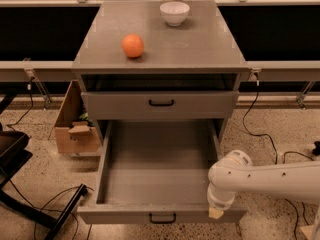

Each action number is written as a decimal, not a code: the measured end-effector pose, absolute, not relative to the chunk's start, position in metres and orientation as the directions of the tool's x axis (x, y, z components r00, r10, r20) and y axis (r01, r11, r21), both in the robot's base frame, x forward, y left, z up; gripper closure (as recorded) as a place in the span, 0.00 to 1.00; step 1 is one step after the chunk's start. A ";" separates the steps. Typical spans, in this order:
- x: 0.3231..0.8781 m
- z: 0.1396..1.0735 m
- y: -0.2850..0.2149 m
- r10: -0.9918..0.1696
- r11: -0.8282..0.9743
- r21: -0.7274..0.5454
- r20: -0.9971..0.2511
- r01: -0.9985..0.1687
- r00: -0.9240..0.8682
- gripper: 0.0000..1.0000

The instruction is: Open middle drawer

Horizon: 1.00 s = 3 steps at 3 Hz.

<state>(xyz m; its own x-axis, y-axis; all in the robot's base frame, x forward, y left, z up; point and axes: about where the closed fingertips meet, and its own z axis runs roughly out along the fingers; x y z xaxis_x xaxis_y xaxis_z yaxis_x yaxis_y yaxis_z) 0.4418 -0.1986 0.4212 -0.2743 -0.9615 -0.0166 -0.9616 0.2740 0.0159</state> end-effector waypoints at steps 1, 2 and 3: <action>0.432 0.424 -0.199 -0.959 0.282 0.014 -0.011 -0.959 -0.283 1.00; 0.432 0.423 -0.199 -0.959 0.282 0.014 -0.011 -0.959 -0.283 1.00; 0.420 0.426 -0.201 -0.957 0.290 0.014 -0.005 -0.957 -0.290 0.97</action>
Offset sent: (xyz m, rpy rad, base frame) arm -0.5479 -0.0473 0.1926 -0.3248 0.0033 -0.4294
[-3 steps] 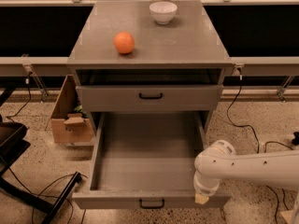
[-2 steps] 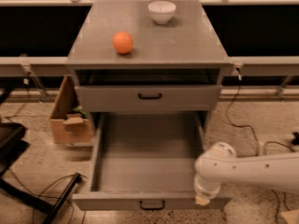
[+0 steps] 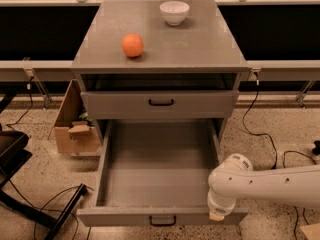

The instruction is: Open middle drawer

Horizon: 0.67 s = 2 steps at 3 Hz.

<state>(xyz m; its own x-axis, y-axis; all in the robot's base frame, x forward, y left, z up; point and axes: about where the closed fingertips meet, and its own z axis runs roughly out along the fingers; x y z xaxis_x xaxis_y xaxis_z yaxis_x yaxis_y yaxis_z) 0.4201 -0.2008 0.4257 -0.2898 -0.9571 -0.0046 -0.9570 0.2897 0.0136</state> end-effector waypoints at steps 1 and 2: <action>0.420 0.426 -0.201 -0.957 0.290 0.014 -0.005 -0.957 -0.290 0.74; 0.420 0.426 -0.201 -0.957 0.290 0.014 -0.005 -0.957 -0.290 0.51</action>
Offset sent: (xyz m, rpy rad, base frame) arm 0.0000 0.0000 0.0000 0.0000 0.0000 0.0000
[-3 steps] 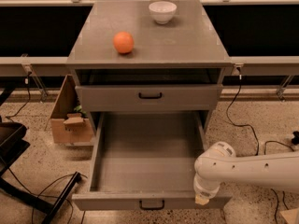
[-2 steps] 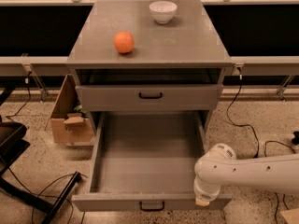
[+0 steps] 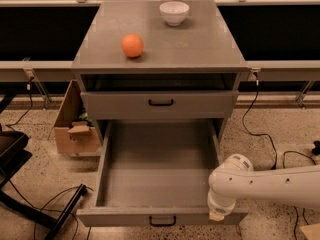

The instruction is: Open middle drawer

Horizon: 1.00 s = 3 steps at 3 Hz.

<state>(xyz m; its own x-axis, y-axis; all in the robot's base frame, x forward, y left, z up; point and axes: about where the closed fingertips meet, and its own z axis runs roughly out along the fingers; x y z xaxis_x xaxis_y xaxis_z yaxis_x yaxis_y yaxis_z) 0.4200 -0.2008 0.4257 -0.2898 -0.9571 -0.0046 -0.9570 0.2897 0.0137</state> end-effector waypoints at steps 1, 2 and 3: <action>0.420 0.426 -0.201 -0.957 0.290 0.014 -0.005 -0.957 -0.290 0.28; 0.420 0.426 -0.201 -0.957 0.290 0.014 -0.005 -0.957 -0.290 0.00; 0.420 0.426 -0.201 -0.957 0.290 0.014 -0.005 -0.957 -0.290 0.00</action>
Offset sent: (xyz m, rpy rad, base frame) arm 0.0000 0.0000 0.0000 0.0000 0.0000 0.0000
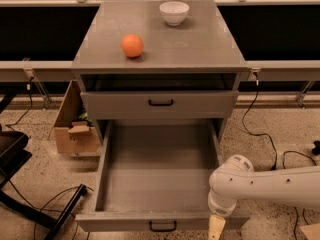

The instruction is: Open middle drawer

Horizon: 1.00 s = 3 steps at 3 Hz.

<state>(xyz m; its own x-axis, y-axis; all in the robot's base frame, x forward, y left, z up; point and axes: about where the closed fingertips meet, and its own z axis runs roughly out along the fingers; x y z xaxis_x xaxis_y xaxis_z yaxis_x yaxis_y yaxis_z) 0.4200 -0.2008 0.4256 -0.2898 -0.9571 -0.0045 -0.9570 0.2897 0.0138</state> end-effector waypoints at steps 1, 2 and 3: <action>0.423 0.440 -0.207 -0.960 0.279 0.017 -0.028 -0.960 -0.280 0.00; 0.437 0.516 -0.233 -0.943 0.323 -0.012 -0.091 -0.946 -0.321 0.00; 0.433 0.641 -0.263 -0.933 0.346 -0.069 -0.129 -0.936 -0.336 0.00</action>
Offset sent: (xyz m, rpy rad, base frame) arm 0.0171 -0.0962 0.3129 0.1481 -0.1105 0.0238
